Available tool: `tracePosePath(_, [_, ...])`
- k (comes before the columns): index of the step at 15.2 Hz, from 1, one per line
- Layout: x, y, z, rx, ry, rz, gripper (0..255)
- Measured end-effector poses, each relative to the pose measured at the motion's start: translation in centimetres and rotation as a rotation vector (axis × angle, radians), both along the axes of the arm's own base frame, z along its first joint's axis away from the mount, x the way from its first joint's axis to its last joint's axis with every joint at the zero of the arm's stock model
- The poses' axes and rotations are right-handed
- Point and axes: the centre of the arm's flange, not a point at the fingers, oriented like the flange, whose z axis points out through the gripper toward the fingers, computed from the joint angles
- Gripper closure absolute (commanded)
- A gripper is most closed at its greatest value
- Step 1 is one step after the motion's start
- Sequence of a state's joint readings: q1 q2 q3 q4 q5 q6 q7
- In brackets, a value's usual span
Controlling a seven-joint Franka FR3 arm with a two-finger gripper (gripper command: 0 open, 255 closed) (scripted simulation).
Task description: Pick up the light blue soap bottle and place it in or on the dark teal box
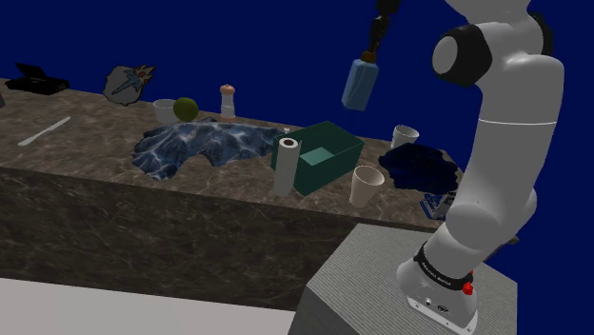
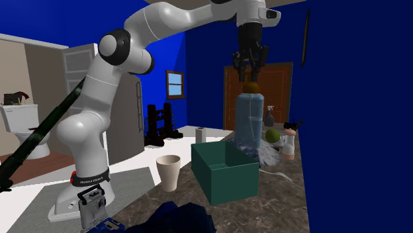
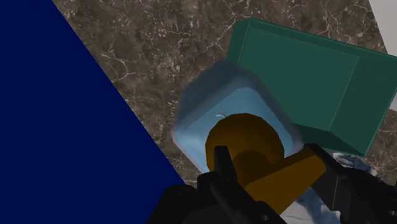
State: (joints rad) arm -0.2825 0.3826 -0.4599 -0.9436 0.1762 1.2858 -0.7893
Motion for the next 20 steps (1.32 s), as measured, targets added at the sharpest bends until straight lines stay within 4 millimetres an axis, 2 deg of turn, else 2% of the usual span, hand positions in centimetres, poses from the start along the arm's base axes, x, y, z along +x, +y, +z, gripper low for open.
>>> tracePosePath(15, [0.1, 18.3, 7.8, 0.0, -0.001, 0.0, 255])
tracePosePath(17, [-0.1, 19.8, 8.1, 0.0, 0.0, 0.0, 255])
tracePosePath(20, [-0.1, 20.1, 6.9, 0.0, 0.0, -0.001, 255])
